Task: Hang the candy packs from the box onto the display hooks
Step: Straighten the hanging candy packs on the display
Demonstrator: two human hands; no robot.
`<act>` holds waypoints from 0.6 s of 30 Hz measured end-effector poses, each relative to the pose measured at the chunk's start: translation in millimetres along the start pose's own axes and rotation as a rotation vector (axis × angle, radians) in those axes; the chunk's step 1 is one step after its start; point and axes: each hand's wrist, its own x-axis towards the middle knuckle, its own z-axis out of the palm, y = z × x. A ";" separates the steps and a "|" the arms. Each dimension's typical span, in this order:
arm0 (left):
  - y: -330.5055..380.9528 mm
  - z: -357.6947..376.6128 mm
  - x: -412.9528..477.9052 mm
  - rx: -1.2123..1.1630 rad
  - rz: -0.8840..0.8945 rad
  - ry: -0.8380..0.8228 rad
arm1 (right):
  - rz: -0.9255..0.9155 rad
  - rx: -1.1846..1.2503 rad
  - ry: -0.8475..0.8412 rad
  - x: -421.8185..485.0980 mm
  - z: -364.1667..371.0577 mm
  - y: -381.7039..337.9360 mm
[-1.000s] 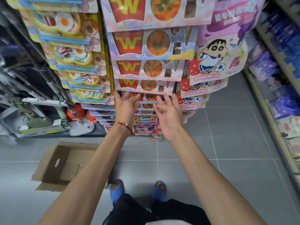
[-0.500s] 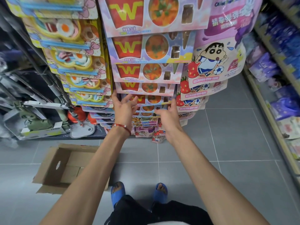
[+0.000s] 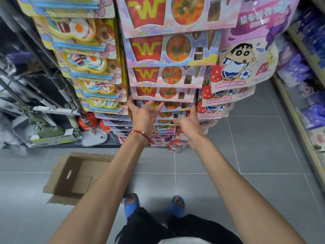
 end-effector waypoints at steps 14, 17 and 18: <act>2.4 -2.5 -7.0 0.086 -0.044 -0.006 | 0.044 0.072 -0.015 16.5 -1.4 25.4; 4.4 -5.0 -5.7 0.112 -0.059 -0.023 | 0.044 0.076 -0.011 12.4 -2.8 22.7; 5.2 -6.5 -6.0 0.126 -0.068 -0.033 | 0.051 0.080 -0.008 5.0 -3.5 16.9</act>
